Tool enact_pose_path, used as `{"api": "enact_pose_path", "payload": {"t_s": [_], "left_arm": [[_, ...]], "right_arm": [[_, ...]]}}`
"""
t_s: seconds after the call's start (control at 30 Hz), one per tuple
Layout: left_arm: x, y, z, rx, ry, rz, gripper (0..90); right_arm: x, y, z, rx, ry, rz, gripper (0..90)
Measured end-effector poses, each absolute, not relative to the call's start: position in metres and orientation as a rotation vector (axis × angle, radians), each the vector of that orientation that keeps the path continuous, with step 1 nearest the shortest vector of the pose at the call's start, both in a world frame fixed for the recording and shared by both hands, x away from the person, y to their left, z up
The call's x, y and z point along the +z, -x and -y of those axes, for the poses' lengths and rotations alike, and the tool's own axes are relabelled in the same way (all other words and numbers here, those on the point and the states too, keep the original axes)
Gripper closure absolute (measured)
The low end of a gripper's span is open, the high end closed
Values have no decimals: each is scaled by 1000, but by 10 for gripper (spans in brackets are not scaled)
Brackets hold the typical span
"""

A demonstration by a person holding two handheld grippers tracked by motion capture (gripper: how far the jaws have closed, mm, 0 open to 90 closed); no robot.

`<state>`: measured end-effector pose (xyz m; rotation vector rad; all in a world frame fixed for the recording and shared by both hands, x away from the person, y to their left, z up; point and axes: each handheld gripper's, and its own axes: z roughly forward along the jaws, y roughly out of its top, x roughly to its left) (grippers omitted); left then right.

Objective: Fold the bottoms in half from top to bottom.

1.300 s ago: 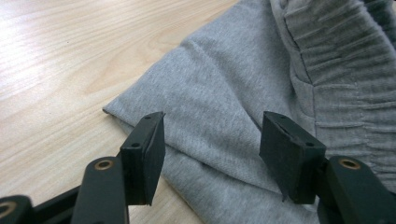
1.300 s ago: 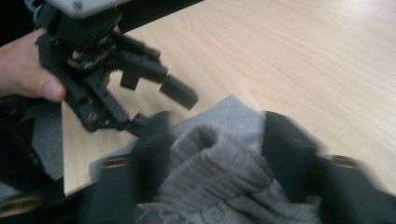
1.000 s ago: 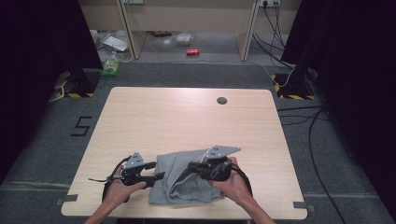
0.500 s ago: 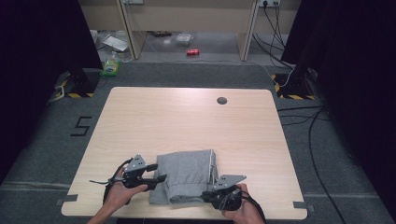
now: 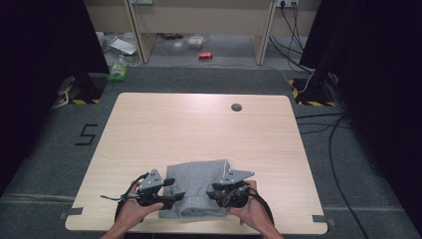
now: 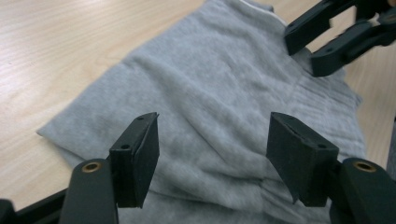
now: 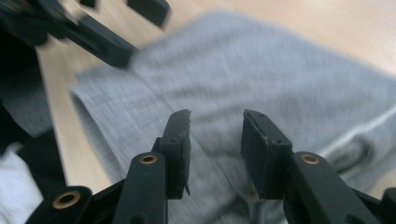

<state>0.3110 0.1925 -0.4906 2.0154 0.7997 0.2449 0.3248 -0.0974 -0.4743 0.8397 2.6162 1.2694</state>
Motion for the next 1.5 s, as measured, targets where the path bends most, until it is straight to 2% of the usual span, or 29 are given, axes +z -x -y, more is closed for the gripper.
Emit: {"api": "enact_pose_path", "payload": {"t_s": [0.23,0.37,0.4,0.43,0.47,0.57,0.6,0.67,0.73,0.9,1.13,1.5], "left_arm": [[-500,-289,-180,326,-2165,-700,358],[-503,-284,-181,332,-2169,-701,376],[-503,-285,-184,315,-2158,-712,376],[-502,-285,-185,308,-2144,-720,368],[-499,-288,-188,296,-2125,-736,359],[-495,-292,-192,277,-2091,-757,351],[-494,-295,-194,265,-2072,-770,342],[-490,-301,-198,242,-2044,-790,333],[-487,-311,-205,224,-1999,-833,324],[-489,-334,-218,232,-1950,-926,302],[-495,-359,-230,260,-1936,-1009,284],[-503,-383,-232,223,-1959,-1061,268]], "right_arm": [[-497,-306,109,1198,-925,-2607,632],[-497,-306,109,1189,-934,-2611,617],[-497,-307,109,1187,-930,-2615,597],[-495,-310,108,1196,-949,-2618,497],[-494,-311,109,1221,-955,-2608,458],[-487,-313,112,1267,-965,-2575,421],[-477,-315,115,1299,-955,-2523,382],[-472,-317,117,1304,-943,-2502,379],[-460,-329,121,1309,-947,-2439,361],[-456,-350,127,1286,-971,-2410,340],[-465,-390,136,1282,-1071,-2401,334],[-480,-421,131,1236,-1099,-2448,311]]}}
